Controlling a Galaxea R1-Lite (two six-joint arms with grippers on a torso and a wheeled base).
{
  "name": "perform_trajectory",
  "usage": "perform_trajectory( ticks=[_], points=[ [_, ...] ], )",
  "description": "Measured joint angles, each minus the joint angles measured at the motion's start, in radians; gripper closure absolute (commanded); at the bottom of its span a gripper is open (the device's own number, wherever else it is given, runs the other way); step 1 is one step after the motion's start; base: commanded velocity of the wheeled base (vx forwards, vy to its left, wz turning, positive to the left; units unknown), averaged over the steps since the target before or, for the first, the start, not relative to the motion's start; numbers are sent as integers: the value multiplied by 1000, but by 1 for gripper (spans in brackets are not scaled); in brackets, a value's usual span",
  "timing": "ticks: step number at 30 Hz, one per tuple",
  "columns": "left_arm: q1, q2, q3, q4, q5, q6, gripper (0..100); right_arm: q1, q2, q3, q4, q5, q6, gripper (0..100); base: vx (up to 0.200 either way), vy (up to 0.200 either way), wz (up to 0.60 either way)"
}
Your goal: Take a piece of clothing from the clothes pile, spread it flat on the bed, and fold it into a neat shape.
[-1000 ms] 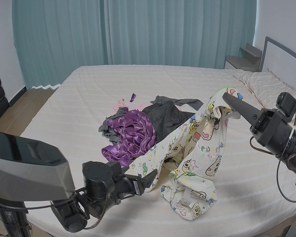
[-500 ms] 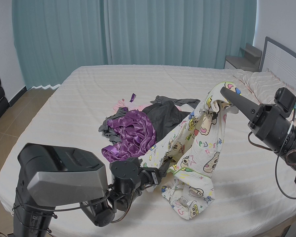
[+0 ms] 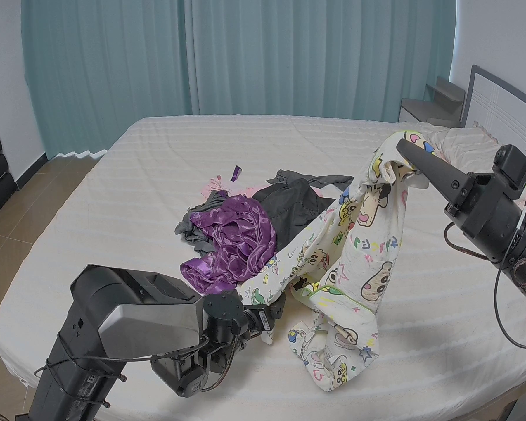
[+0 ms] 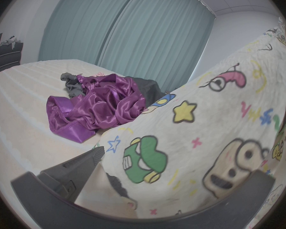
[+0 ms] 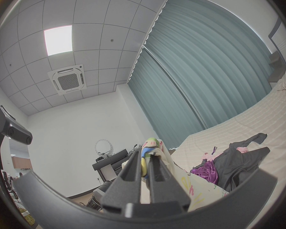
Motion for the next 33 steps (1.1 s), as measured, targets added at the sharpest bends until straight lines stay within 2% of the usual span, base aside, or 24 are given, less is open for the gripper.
perform_trajectory(
  ticks=[3,4,8,16,22,26,30,33],
  points=[
    [6,14,-4,0,-1,-16,0,-3,0,2,0,-1,1,100,0,0,0],
    [6,17,-4,1,-2,-28,100,-4,0,3,0,-2,1,100,0,0,0],
    [13,23,2,0,-2,-81,100,-10,-1,13,0,-3,3,100,0,0,0],
    [16,-8,100,-38,-1,-88,100,-61,-1,57,-1,-3,3,100,0,0,0],
    [24,-133,222,-46,1,-96,100,-128,10,96,0,-1,3,100,0,0,0],
    [27,-280,293,-42,9,-89,100,-176,34,112,-2,-1,14,100,0,0,0],
    [29,-458,317,66,53,-59,100,-217,62,84,-1,-13,50,100,0,0,0],
    [29,-600,296,196,87,-40,100,-238,78,31,6,-40,75,100,0,0,0]
  ],
)
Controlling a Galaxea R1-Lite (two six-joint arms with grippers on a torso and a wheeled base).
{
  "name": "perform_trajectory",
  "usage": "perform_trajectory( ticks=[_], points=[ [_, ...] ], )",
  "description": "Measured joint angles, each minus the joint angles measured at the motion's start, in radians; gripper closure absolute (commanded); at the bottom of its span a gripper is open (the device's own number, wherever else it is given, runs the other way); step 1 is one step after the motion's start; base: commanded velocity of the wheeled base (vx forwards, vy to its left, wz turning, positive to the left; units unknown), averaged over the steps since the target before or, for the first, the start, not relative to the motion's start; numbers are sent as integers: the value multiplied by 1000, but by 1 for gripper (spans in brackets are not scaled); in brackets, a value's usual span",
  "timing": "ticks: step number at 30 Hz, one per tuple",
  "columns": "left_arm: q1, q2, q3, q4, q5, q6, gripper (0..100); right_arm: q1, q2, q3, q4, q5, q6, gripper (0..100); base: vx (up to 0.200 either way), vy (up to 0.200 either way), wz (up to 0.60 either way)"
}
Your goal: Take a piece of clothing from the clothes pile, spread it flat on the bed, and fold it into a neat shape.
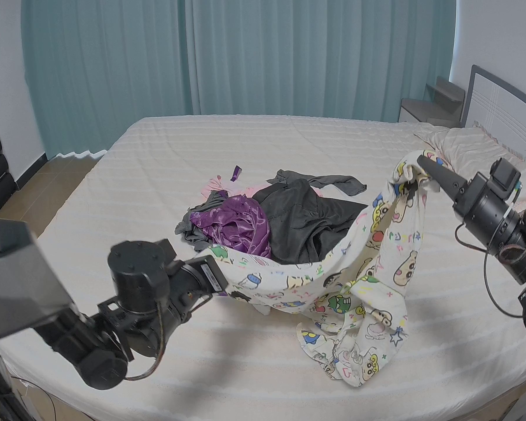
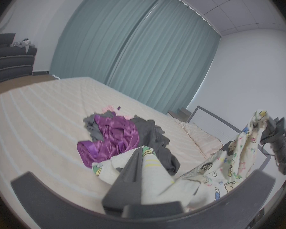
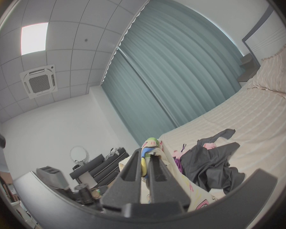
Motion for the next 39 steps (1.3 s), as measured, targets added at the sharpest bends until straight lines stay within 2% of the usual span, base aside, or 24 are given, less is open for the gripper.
perform_trajectory(
  ticks=[4,8,11,16,21,25,36,39],
  points=[
    [1,-197,-72,249,32,18,100,-5,-3,-103,54,-40,20,100,0,0,0],
    [-2,-335,-124,374,46,26,100,19,-50,-172,159,-54,30,100,0,0,0],
    [-5,-415,-146,401,54,27,100,57,-109,-202,251,-58,38,100,0,0,0],
    [-7,-484,-111,414,53,0,100,88,-170,-153,275,-56,45,100,0,0,0],
    [-13,-483,-54,410,41,-110,100,86,-162,-42,270,-47,54,100,0,0,0],
    [-23,-443,-39,403,26,-163,100,97,-114,15,200,-44,91,100,0,0,0],
    [-48,-333,-32,312,-31,-273,100,144,86,155,-179,-44,242,100,0,0,0],
    [-57,-308,-30,295,-38,-287,100,150,135,177,-195,-48,263,100,0,0,0]
  ],
)
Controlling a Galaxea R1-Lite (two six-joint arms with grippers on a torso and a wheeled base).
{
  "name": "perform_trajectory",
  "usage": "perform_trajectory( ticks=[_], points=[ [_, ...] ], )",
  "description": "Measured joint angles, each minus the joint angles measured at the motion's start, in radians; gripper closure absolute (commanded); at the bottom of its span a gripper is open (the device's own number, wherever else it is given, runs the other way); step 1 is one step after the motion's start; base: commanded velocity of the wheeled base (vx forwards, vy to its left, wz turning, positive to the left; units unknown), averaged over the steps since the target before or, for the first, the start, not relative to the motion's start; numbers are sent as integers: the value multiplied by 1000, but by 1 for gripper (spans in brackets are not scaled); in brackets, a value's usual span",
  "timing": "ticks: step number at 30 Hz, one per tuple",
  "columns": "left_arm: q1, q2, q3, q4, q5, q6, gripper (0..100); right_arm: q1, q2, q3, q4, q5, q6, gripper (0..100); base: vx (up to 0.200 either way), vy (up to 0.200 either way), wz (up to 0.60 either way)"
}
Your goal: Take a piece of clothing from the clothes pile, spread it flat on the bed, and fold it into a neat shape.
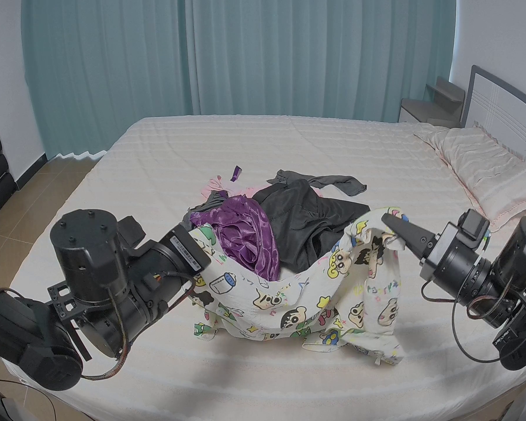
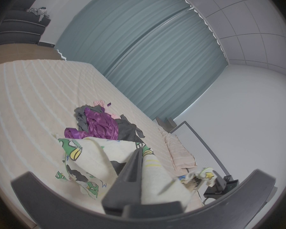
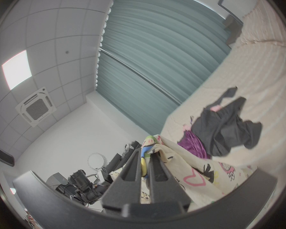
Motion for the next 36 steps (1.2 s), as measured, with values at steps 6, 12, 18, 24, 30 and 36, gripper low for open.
perform_trajectory(
  ticks=[6,12,18,24,30,36],
  points=[
    [-13,29,5,-6,-2,-11,100,13,41,19,-2,-8,3,100,-133,0,0],
    [-16,37,7,-7,1,-11,100,20,33,22,-3,-16,1,100,-67,0,0],
    [-15,39,7,-7,6,-10,100,24,30,27,-3,-17,-1,100,0,0,0],
    [-11,40,6,-7,7,-19,100,25,29,29,-3,-17,-1,100,0,0,0],
    [-6,40,3,-7,7,-41,100,24,29,30,-3,-17,-1,100,0,-133,0],
    [-11,40,0,-14,6,-41,100,25,29,30,-3,-17,-1,100,0,-200,0]
  ],
)
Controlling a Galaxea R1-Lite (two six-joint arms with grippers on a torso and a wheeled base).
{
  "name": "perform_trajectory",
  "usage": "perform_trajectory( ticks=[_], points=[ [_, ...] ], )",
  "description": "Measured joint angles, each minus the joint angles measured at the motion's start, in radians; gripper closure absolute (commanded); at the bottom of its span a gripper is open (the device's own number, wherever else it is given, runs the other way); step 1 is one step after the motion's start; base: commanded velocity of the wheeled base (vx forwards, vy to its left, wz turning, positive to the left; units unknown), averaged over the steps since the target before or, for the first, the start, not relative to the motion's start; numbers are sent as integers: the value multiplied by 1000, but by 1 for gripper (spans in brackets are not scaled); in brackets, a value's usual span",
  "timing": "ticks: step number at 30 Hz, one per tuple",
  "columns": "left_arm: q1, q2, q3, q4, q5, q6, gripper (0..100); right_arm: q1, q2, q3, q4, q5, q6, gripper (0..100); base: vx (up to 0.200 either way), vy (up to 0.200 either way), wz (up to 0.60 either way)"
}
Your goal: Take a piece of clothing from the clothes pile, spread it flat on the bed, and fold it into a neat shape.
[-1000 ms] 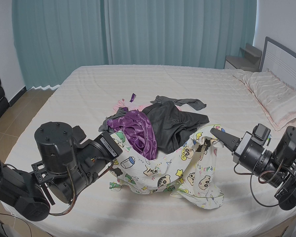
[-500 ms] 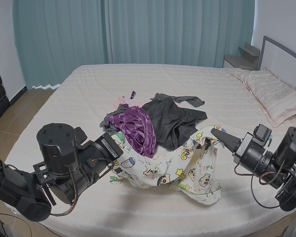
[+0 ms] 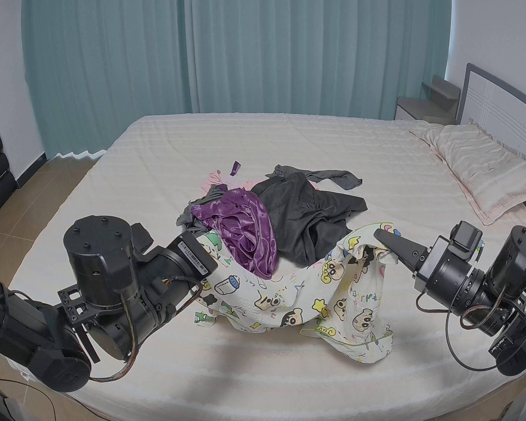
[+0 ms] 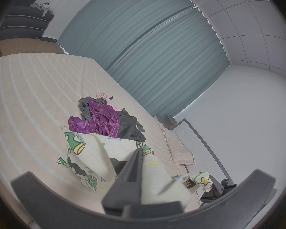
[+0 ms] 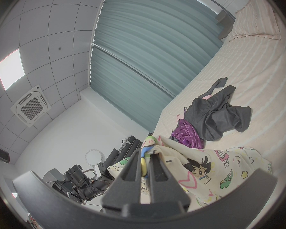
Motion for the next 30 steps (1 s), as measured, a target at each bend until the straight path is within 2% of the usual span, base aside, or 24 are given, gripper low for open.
perform_trajectory(
  ticks=[30],
  points=[
    [-1,-22,-1,-1,0,-15,100,-5,-3,-8,0,-17,-1,100,0,-200,0]
  ],
)
